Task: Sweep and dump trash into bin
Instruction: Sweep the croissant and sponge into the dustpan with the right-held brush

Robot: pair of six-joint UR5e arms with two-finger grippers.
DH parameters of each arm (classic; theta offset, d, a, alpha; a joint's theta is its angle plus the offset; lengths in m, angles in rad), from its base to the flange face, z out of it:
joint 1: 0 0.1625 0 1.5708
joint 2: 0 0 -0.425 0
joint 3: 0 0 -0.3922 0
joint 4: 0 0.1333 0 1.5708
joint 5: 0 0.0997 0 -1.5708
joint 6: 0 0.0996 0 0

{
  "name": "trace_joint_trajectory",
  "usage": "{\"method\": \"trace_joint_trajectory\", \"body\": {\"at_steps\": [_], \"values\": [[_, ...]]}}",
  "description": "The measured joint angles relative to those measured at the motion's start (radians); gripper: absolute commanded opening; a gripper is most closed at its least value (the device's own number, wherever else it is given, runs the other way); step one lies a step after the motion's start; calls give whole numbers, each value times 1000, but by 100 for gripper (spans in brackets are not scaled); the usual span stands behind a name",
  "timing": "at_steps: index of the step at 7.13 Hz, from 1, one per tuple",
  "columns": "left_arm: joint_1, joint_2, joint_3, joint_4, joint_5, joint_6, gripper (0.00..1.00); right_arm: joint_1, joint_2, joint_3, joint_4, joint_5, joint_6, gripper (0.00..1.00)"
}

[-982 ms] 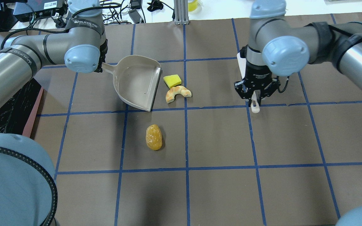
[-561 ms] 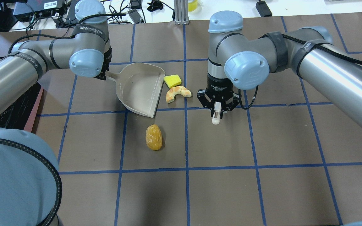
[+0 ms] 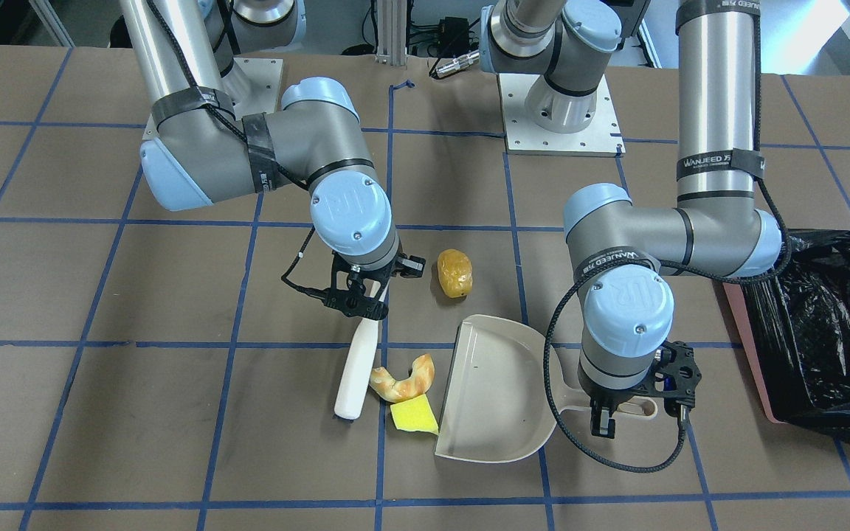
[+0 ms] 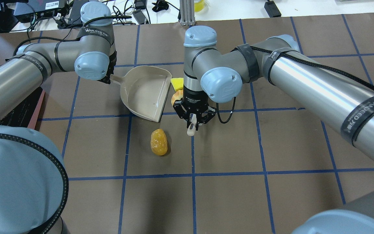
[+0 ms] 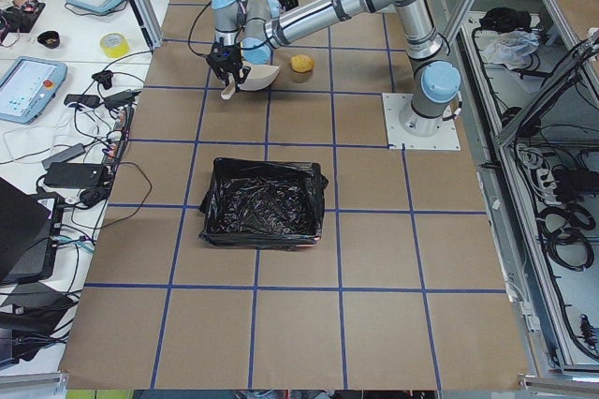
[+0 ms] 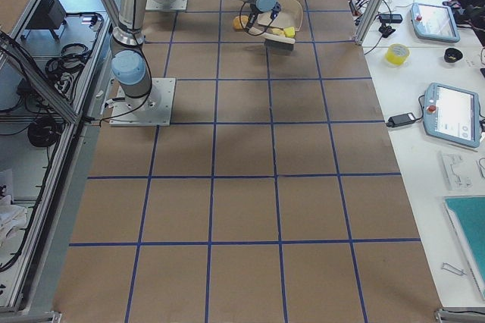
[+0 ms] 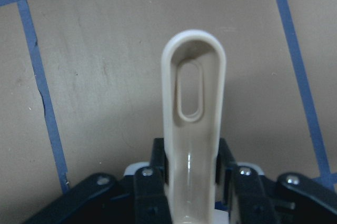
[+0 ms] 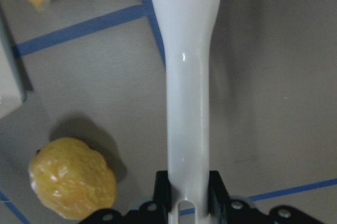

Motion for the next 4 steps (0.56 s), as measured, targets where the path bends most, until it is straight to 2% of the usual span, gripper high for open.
{"method": "trace_joint_trajectory", "body": {"at_steps": [4], "values": [[1, -2, 1, 4, 3, -10, 0, 104, 135, -199, -72, 132, -30, 0]]}}
